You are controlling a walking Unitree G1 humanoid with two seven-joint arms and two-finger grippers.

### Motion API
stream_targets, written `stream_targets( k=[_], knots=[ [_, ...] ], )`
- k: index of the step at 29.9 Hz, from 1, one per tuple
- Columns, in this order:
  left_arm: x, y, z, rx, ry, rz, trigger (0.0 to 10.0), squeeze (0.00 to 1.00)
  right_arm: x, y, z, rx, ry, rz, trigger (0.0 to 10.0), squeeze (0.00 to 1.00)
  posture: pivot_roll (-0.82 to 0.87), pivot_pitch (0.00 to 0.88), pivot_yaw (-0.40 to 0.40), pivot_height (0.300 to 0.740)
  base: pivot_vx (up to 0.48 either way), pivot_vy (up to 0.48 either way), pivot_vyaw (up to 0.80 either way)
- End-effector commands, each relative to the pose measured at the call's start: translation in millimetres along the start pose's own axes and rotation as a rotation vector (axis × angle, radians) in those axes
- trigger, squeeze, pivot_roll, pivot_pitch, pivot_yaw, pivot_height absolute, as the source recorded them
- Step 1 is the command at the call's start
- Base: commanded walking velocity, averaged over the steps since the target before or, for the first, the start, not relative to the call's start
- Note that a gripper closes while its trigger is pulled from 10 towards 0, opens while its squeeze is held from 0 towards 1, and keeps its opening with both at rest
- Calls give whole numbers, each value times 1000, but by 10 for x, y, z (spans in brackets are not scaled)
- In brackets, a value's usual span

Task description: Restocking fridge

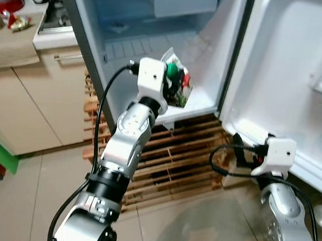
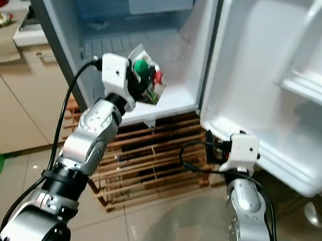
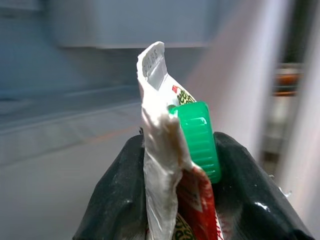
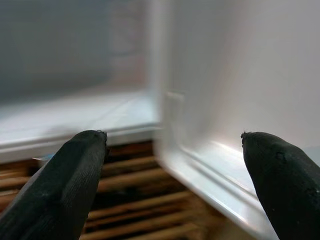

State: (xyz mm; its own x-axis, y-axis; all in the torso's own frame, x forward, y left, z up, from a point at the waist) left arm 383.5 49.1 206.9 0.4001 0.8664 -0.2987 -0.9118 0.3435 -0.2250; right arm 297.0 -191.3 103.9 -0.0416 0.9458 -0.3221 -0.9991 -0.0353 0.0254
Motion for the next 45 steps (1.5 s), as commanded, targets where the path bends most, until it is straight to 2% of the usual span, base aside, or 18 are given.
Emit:
stream_targets(
  k=[1,8,12,16,18,21,23,24,25,26,32,35,37,41,42,43,45],
  knots=[
    [46,-10,90,-36,2,21,10000,0,43,8,53,-15,-16,23,10000,0,-130,0,95,740,0,0,0],
    [40,1,108,-49,24,18,10000,0,78,57,41,-11,-19,46,10000,0,-134,0,94,740,0,0,0],
    [62,-38,28,-10,38,27,10000,0,70,141,17,2,-7,57,10000,0,-149,0,97,740,0,0,0],
    [36,-175,-104,57,34,41,10000,0,26,266,-36,30,5,59,10000,0,-175,0,104,740,0,0,0],
    [23,-191,-115,63,34,39,10000,0,23,285,-37,32,6,59,10000,0,-178,0,106,740,0,0,0],
    [-54,-311,-197,95,14,30,10000,0,18,363,-16,40,7,65,10000,0,-199,0,109,740,0,0,0],
    [-81,-339,-224,103,1,31,10000,0,24,420,1,41,12,73,10000,0,-212,0,111,740,0,0,0],
    [-87,-394,-297,128,-13,58,10000,0,35,510,23,47,21,91,10000,0,-244,9,121,740,0,0,0],
    [-87,-394,-297,128,-13,58,10000,0,35,510,23,47,21,91,10000,0,-244,9,121,740,0,0,0],
    [-48,-416,-362,152,-27,107,10000,0,37,608,29,62,27,101,10000,0,-262,33,127,740,0,0,0],
    [101,-388,-402,145,-92,196,10000,0,16,936,-24,126,31,102,10000,0,-305,101,125,740,0,0,0],
    [182,-367,-413,148,-102,223,10000,0,13,1009,-33,145,36,104,10000,0,-317,123,122,740,0,0,0],
    [358,-321,-424,150,-109,280,10000,0,-16,1166,7,163,35,105,10000,0,-341,159,119,740,0,0,0],
    [483,-288,-403,140,-130,320,10000,0,-64,1323,36,189,40,96,10000,0,-362,196,111,740,0,0,0],
    [551,-273,-386,139,-143,340,10000,0,-66,1373,31,206,43,98,10000,0,-370,211,107,740,0,0,0],
    [641,-249,-355,129,-167,371,10000,0,-66,1493,43,231,47,104,10000,0,-381,233,98,740,0,0,0],
    [685,-239,-340,128,-176,384,10000,0,-58,1517,37,242,50,110,10000,0,-381,233,98,740,0,0,0]
  ],
)
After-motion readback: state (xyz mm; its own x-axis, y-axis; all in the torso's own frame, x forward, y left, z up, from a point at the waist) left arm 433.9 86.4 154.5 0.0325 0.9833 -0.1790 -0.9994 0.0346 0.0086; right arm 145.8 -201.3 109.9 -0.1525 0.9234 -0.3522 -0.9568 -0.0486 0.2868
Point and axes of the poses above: a point about 5 cm out from each wrist's last joint towards the gripper, its own y axis pointing back from the gripper into the wrist, its own z axis along the axis of the wrist's last joint, x = y × z, the point moved 4 cm from there along -y, pointing out of the wrist towards the gripper, and after that the axes turned 15 degrees about y, right-handed, at the moved point
